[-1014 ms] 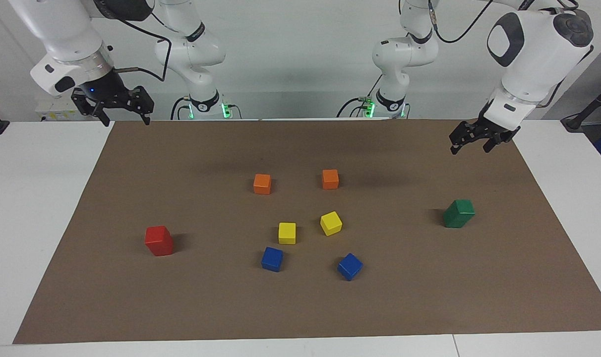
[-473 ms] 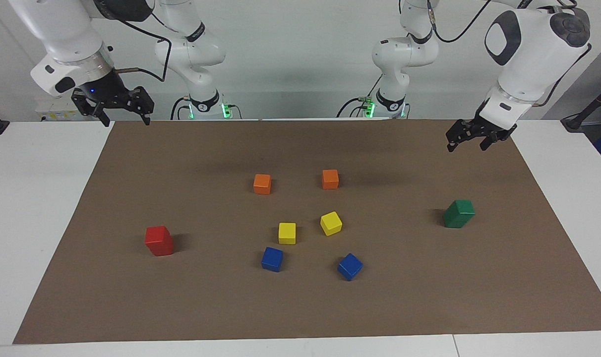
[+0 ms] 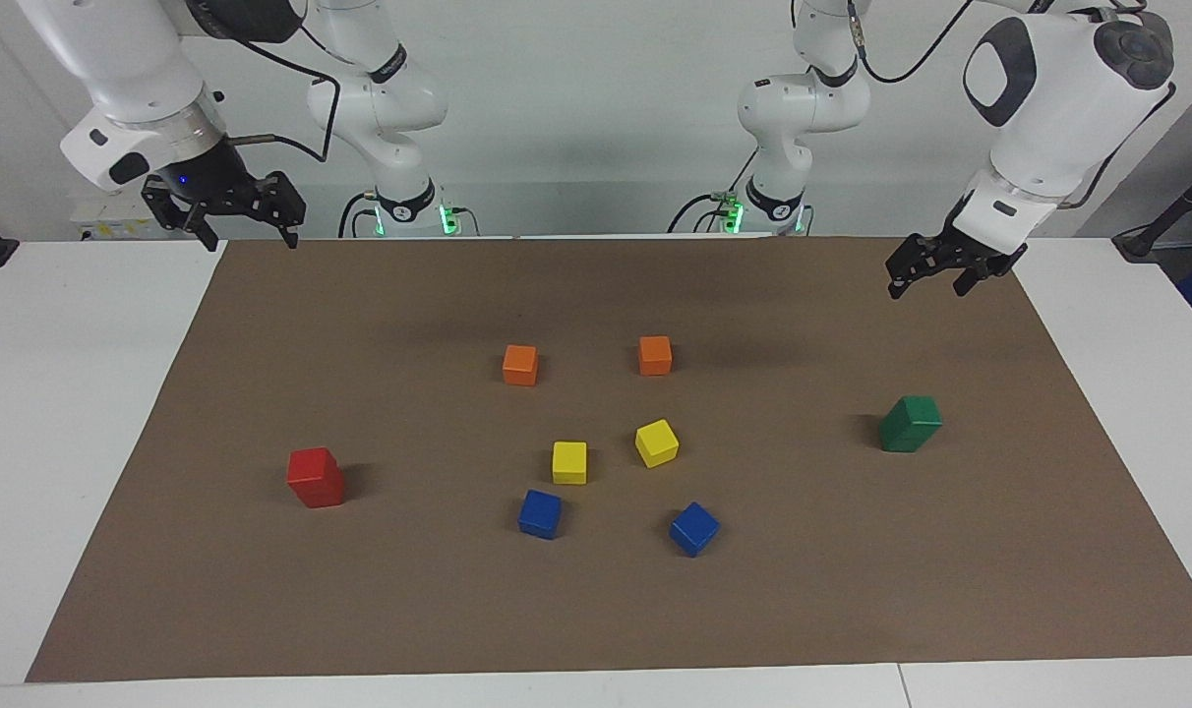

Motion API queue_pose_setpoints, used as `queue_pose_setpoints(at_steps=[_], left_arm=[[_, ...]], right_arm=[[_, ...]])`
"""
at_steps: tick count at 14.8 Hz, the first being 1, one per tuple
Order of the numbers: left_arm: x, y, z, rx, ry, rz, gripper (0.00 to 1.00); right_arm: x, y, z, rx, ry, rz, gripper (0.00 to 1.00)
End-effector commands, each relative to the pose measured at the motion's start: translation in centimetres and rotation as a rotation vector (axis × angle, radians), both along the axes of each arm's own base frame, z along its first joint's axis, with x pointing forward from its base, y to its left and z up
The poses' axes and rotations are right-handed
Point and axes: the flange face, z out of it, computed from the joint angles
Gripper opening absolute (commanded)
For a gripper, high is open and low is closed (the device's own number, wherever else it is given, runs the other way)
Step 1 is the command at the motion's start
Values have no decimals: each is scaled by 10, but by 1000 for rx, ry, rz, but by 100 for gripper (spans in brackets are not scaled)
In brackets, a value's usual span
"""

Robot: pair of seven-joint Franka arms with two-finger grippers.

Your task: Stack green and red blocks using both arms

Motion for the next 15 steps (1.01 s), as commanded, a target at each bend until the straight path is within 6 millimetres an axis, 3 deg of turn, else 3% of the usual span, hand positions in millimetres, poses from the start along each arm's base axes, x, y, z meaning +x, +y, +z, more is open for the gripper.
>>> queue_pose_setpoints(at_steps=[1, 5, 15], left_arm=[[-2, -4, 19, 27, -5, -12, 100], [0, 4, 19, 23, -20, 2, 100], [0, 1, 21, 23, -24, 10, 100]], right_arm=[[-3, 0, 1, 13, 9, 25, 100], [-3, 1, 1, 11, 9, 26, 100], [-3, -2, 2, 12, 8, 22, 100]])
